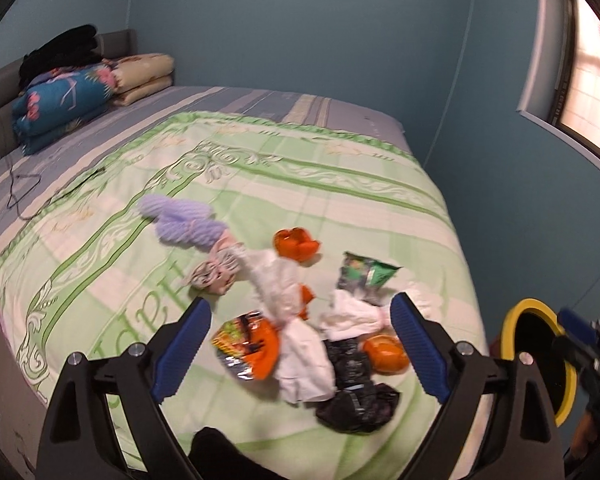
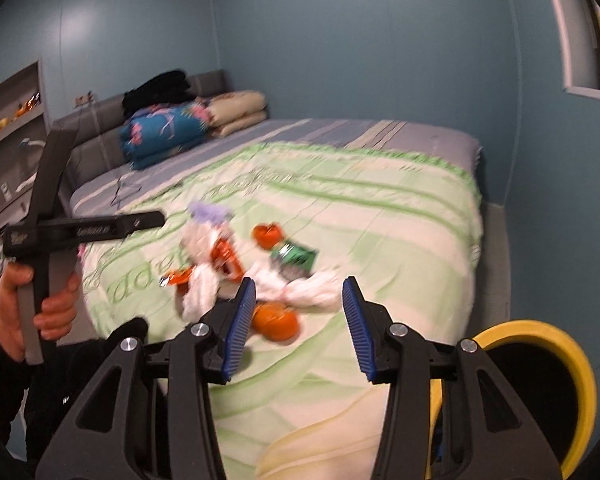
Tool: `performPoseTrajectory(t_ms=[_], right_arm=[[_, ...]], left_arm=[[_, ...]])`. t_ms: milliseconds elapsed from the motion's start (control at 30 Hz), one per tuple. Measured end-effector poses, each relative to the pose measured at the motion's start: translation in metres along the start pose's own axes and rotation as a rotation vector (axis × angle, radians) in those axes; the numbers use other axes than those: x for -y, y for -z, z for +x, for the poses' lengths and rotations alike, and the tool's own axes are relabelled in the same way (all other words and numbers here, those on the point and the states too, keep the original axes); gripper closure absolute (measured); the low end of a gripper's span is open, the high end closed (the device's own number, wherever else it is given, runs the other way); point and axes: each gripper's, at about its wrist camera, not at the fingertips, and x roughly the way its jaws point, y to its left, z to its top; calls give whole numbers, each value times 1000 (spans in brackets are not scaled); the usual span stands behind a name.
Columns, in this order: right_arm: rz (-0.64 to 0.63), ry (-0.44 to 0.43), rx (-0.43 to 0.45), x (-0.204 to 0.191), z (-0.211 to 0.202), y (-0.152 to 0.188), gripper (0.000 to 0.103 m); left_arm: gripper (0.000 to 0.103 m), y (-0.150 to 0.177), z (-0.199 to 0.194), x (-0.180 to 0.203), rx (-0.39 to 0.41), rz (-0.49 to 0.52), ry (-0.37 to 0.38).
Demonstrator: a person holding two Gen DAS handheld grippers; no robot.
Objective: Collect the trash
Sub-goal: 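Move the right tool back over the trash pile on the bed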
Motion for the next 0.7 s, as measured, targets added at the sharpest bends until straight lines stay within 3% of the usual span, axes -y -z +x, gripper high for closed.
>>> performPoseTrajectory(t_ms=[267,700], right_arm=[[-60,-93,-96,-37,38,26,60],[-94,-152,-236,-67,104,48,60]], left_arm=[[14,13,27,-29,-54,-54,-30],[14,20,69,-46,-122,-89,-46]])
